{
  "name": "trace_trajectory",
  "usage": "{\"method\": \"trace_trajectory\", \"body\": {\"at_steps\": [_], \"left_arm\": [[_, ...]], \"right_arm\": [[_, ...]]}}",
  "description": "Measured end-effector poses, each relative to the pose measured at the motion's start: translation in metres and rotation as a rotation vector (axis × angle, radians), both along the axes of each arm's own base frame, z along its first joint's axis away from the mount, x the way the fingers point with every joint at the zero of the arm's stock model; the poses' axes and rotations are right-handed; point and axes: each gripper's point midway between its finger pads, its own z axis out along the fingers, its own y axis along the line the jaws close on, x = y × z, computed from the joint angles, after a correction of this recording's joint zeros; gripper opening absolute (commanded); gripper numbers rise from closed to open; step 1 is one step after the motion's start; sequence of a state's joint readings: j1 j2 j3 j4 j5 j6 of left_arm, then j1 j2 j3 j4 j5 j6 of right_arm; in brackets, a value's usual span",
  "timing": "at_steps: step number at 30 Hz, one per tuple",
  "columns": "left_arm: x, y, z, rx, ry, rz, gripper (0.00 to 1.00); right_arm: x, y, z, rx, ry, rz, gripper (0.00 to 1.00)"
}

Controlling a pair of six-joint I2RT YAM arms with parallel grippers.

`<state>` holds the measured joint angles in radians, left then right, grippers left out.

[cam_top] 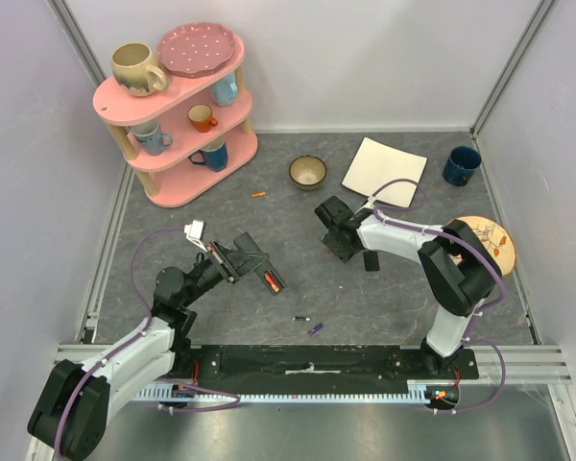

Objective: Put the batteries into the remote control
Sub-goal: Adjust the battery at the center of the board, then pick up the battery from the center of the board.

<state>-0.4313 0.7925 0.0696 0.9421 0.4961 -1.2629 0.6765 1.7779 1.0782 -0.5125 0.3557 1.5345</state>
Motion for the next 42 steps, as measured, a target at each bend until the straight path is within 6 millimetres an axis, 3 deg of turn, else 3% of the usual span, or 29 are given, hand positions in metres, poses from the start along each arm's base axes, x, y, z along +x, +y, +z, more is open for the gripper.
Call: {"method": "trace_trajectory", "body": {"at_steps": [10, 18, 22, 25, 28, 30, 36, 42], "left_arm": [[0.000, 0.000, 0.000, 0.000, -0.001, -0.002, 0.02], [0.000, 0.000, 0.000, 0.001, 0.000, -0.003, 0.02], [-0.001, 0.000, 0.000, 0.000, -0.002, -0.003, 0.02], [-0.002, 0.000, 0.001, -0.001, -0.007, -0.007, 0.02], [-0.003, -0.001, 0.001, 0.003, -0.011, -0.018, 0.02], [-0.005, -0.003, -0.001, 0.008, -0.011, -0.036, 0.02], [-0.011, -0.008, -0.001, 0.011, -0.033, -0.087, 0.02], [-0.018, -0.008, 0.008, 0.001, -0.074, -0.108, 0.02]], "right_arm": [[-0.002, 0.006, 0.002, 0.009, 0.021, 0.045, 0.65], [-0.010, -0.004, 0.007, -0.088, 0.044, 0.161, 0.65], [-0.010, -0.009, 0.039, -0.188, -0.036, 0.378, 0.63], [-0.010, 0.002, 0.073, -0.233, -0.172, 0.667, 0.63], [-0.013, 0.006, 0.089, -0.300, -0.269, 0.896, 0.57], [-0.010, 0.006, 0.084, -0.354, -0.281, 0.994, 0.52], [-0.012, 0.000, 0.038, -0.458, -0.189, 1.213, 0.49], [-0.007, 0.001, 0.021, -0.438, -0.163, 1.304, 0.48]]}}
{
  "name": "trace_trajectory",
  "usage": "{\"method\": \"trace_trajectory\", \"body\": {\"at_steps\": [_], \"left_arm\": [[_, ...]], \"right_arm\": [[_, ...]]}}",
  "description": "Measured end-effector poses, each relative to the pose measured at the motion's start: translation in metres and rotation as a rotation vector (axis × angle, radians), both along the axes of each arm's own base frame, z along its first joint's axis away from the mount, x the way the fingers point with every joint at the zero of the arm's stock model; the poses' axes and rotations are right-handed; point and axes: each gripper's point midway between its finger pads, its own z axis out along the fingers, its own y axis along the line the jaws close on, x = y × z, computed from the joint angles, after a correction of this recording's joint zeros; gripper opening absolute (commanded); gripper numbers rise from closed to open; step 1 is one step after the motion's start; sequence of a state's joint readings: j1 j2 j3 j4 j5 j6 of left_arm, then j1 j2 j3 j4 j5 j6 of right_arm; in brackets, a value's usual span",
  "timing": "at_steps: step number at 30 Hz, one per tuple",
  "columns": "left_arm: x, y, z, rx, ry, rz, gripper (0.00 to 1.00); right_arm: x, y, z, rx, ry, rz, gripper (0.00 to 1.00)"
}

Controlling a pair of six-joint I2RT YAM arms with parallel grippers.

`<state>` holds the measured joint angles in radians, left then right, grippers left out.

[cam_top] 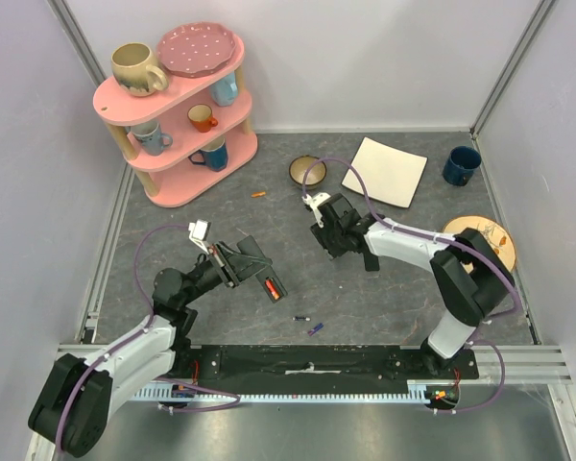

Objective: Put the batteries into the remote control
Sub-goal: Pick up the battery from the center of the board.

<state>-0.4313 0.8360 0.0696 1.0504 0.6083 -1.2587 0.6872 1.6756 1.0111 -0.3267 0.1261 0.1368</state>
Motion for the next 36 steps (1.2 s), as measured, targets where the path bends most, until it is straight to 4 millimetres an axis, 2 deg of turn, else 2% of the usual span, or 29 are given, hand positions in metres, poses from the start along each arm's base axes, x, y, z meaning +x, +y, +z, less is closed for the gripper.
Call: {"method": "trace_trajectory", "body": {"at_steps": [5, 18, 31, 33, 36], "left_arm": [[-0.001, 0.000, 0.002, -0.002, -0.008, -0.001, 0.02], [0.000, -0.001, -0.002, 0.005, 0.003, -0.003, 0.02], [0.000, 0.000, -0.001, 0.004, 0.000, -0.003, 0.02], [0.000, 0.000, -0.001, 0.004, 0.000, -0.003, 0.02], [0.000, 0.000, -0.001, 0.004, 0.000, -0.003, 0.02]], "right_arm": [[0.004, 0.002, -0.010, 0.007, 0.024, 0.016, 0.46], [0.005, 0.001, -0.023, 0.017, 0.059, 0.023, 0.39], [0.007, 0.005, -0.025, 0.041, 0.066, 0.026, 0.30], [0.006, 0.005, -0.025, 0.044, 0.067, 0.025, 0.30], [0.006, 0.005, -0.025, 0.049, 0.069, 0.020, 0.36]]}}
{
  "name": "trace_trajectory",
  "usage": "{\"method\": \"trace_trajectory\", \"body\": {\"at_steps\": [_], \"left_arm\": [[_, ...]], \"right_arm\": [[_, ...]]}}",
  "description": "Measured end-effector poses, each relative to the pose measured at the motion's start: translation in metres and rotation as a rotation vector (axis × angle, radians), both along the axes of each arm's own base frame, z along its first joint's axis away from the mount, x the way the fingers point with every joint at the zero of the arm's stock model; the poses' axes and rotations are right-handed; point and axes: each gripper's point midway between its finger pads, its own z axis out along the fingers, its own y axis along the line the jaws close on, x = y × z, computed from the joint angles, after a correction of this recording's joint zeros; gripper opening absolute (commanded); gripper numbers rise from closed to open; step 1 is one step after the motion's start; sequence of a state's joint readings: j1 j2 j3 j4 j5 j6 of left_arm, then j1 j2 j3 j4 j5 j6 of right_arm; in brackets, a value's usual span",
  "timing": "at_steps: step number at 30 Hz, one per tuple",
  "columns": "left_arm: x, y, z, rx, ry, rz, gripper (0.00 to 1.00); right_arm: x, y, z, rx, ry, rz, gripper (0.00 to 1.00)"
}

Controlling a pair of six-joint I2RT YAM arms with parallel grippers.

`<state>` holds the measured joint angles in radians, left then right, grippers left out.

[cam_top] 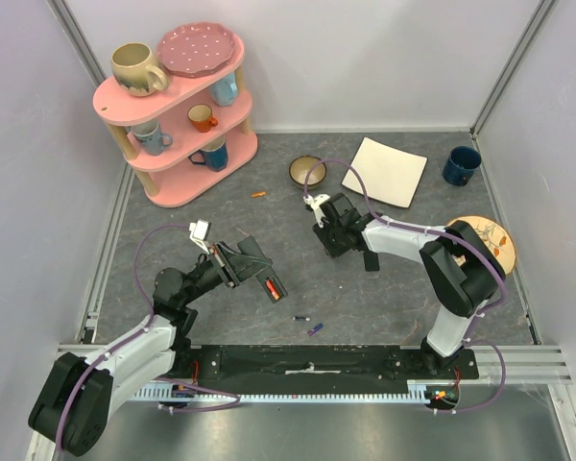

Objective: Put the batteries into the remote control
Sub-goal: Pick up the battery from the center of the board.

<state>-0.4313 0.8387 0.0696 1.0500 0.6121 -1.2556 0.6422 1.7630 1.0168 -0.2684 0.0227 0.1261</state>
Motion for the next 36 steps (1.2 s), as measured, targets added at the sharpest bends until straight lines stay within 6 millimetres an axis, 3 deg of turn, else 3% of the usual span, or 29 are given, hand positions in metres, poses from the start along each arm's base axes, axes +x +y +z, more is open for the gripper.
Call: {"method": "trace_trajectory", "body": {"at_steps": [3, 8, 17, 21, 27, 30, 33, 36], "left_arm": [[0.000, 0.000, 0.000, 0.000, 0.000, 0.000, 0.02], [0.000, 0.000, 0.000, 0.000, 0.000, 0.000, 0.02], [0.000, 0.000, -0.001, 0.001, 0.003, 0.000, 0.02], [0.002, -0.001, -0.003, 0.006, 0.013, 0.001, 0.02], [0.011, -0.010, -0.011, 0.026, 0.060, -0.013, 0.02], [0.015, -0.019, -0.003, 0.018, 0.050, -0.029, 0.02], [0.017, -0.030, 0.009, 0.000, 0.029, -0.043, 0.02], [0.020, -0.037, 0.016, -0.016, 0.017, -0.039, 0.02]], "right_arm": [[0.001, 0.000, 0.000, 0.007, 0.000, -0.012, 0.40], [0.001, -0.001, 0.000, 0.014, -0.004, -0.020, 0.38], [0.000, -0.001, -0.001, 0.021, 0.003, -0.035, 0.20], [0.000, -0.001, -0.001, 0.030, 0.003, -0.048, 0.00], [-0.013, -0.013, 0.005, 0.069, 0.038, -0.161, 0.00], [-0.025, -0.018, 0.030, 0.134, 0.047, -0.220, 0.00], [-0.032, -0.008, 0.079, 0.268, 0.006, -0.221, 0.00], [-0.054, 0.005, 0.126, 0.373, -0.027, -0.163, 0.00]]}}
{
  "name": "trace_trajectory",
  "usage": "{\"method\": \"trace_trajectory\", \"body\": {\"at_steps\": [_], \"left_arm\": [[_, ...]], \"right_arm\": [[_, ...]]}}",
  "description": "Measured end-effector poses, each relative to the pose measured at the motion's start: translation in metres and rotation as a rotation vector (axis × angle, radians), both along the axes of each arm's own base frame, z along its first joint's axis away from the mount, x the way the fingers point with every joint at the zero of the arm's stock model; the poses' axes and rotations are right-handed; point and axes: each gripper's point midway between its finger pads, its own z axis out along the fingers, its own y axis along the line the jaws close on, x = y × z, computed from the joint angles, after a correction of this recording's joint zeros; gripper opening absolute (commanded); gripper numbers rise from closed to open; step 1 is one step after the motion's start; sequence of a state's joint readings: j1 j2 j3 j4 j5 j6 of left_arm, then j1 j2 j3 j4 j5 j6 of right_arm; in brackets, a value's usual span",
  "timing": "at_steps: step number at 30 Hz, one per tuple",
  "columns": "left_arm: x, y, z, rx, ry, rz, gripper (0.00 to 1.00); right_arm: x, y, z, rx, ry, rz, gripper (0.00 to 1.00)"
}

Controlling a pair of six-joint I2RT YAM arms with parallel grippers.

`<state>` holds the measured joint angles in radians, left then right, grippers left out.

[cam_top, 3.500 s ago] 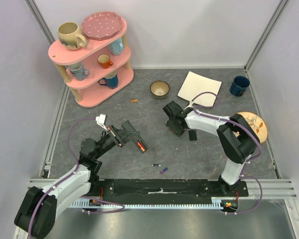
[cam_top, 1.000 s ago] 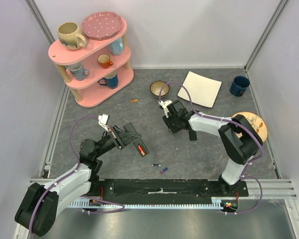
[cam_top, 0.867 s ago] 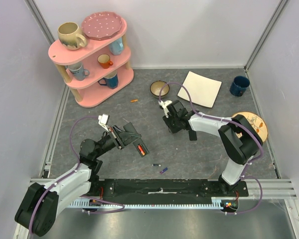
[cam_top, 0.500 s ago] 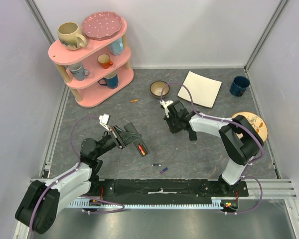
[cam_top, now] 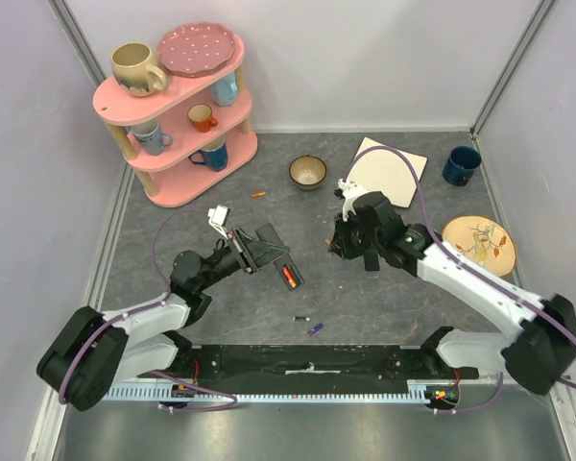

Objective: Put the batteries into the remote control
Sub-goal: Pick up the battery from the center of the board, then load the battery into the remote control.

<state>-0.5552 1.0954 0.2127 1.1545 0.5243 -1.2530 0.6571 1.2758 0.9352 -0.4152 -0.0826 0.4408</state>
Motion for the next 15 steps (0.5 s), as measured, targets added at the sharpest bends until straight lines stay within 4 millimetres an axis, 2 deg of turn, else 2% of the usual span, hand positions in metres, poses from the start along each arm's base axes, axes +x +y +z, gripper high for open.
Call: {"method": "trace_trajectory", "body": {"at_steps": [3, 7, 12, 15], "left_arm": [[0.005, -0.004, -0.005, 0.000, 0.013, 0.010, 0.02], [0.015, -0.011, -0.023, 0.016, 0.062, 0.029, 0.02], [0.022, -0.019, -0.047, 0.046, 0.149, 0.037, 0.02], [0.025, -0.024, -0.054, 0.051, 0.181, 0.039, 0.02]], "right_arm": [[-0.032, 0.008, 0.031, 0.049, -0.031, 0.073, 0.00], [-0.064, 0.006, 0.057, 0.039, -0.038, 0.132, 0.00], [-0.078, 0.007, 0.079, 0.029, -0.017, 0.167, 0.00], [-0.083, 0.011, 0.075, 0.010, 0.027, 0.189, 0.00]]}}
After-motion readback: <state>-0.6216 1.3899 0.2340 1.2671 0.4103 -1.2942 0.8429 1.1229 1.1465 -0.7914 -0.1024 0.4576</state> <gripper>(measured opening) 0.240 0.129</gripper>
